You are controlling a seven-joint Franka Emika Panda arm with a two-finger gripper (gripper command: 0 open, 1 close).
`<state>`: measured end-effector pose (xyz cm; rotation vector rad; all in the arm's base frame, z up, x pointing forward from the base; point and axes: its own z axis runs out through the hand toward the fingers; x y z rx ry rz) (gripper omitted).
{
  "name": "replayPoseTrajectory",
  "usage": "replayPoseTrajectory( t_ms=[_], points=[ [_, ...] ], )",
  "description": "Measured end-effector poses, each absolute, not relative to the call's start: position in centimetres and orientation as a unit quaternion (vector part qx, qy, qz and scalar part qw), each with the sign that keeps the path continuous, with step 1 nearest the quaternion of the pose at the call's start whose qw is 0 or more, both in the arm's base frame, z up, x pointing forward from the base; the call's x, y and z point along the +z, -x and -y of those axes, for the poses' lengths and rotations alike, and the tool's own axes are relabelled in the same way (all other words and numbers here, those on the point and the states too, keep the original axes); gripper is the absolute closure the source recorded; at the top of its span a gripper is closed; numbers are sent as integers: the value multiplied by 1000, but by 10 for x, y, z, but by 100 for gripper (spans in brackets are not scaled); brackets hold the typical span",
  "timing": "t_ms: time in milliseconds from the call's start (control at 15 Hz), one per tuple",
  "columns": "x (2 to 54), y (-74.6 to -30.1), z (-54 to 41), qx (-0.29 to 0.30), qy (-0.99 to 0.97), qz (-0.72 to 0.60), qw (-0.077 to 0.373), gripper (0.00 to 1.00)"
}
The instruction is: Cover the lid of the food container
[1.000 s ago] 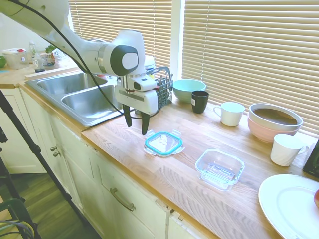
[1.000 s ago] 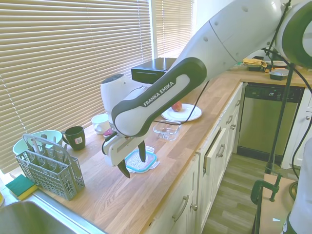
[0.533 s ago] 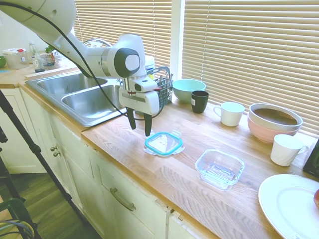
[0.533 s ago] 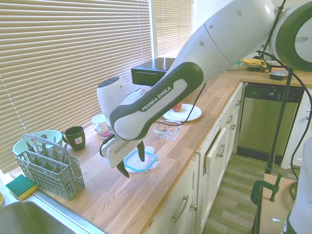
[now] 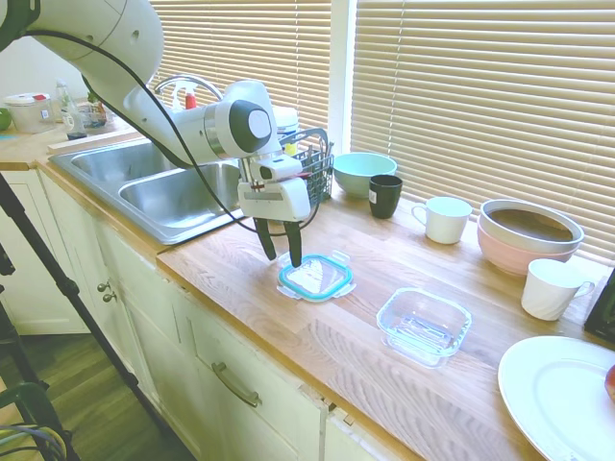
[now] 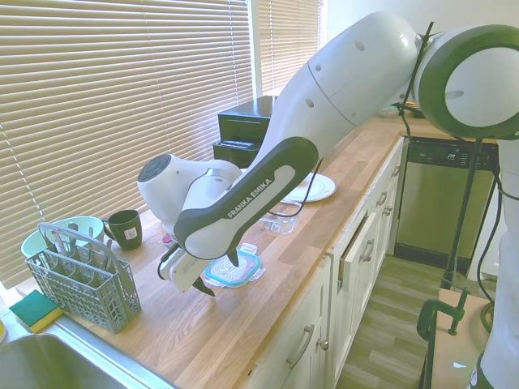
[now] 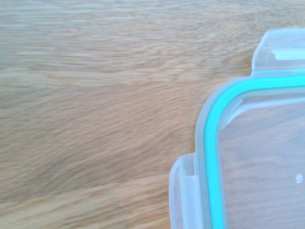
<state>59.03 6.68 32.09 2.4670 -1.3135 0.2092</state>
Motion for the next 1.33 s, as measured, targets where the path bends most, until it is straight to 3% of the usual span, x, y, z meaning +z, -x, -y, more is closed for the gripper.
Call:
replayPoseTrajectory(
  t_ms=[1000,1067,1333],
  points=[
    [316,-603,-74,102,-856,457,219,0],
    [316,-604,-74,102,-855,457,220,100],
    [316,-604,-75,100,-855,457,224,100]
  ],
)
